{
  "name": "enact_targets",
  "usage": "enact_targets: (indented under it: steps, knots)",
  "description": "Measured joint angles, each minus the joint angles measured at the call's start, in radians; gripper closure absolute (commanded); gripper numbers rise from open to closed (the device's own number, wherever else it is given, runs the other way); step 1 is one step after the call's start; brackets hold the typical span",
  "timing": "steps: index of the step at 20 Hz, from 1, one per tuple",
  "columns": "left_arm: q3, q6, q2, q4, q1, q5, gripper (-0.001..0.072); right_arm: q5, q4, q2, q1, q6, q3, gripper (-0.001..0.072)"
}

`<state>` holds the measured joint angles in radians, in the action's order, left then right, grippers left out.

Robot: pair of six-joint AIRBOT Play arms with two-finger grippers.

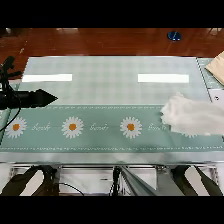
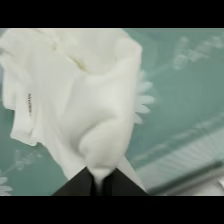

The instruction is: Fold the shirts.

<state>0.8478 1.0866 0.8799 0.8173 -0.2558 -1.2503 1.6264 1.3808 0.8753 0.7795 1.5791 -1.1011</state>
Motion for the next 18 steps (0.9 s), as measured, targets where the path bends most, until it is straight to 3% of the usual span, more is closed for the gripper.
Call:
enact_targets:
  steps: [7, 15, 16, 17, 18]
  knots:
    - [0.0, -0.002, 0.0, 0.014, 0.0, -0.029, 0.0296, 0.12, 0.346, -0.018, 0.324, -0.031, 0.007, 0.0696]
    - [0.0, -0.001, 0.0, 0.04, 0.0, -0.054, 0.0296, 0.182, 0.631, -0.021, 0.448, -0.043, 0.155, 0.0692]
    - [0.0, -0.001, 0.0, 0.041, 0.0, -0.055, 0.0296, 0.182, 0.674, -0.022, 0.451, -0.051, 0.186, 0.0603]
    - [0.0, -0.001, 0.0, 0.042, 0.0, -0.054, 0.0296, 0.177, 0.713, -0.023, 0.453, -0.058, 0.211, 0.0428]
    - [0.0, -0.001, 0.0, 0.042, 0.0, -0.053, 0.0296, 0.162, 0.753, -0.022, 0.455, -0.069, 0.234, 0.0355]
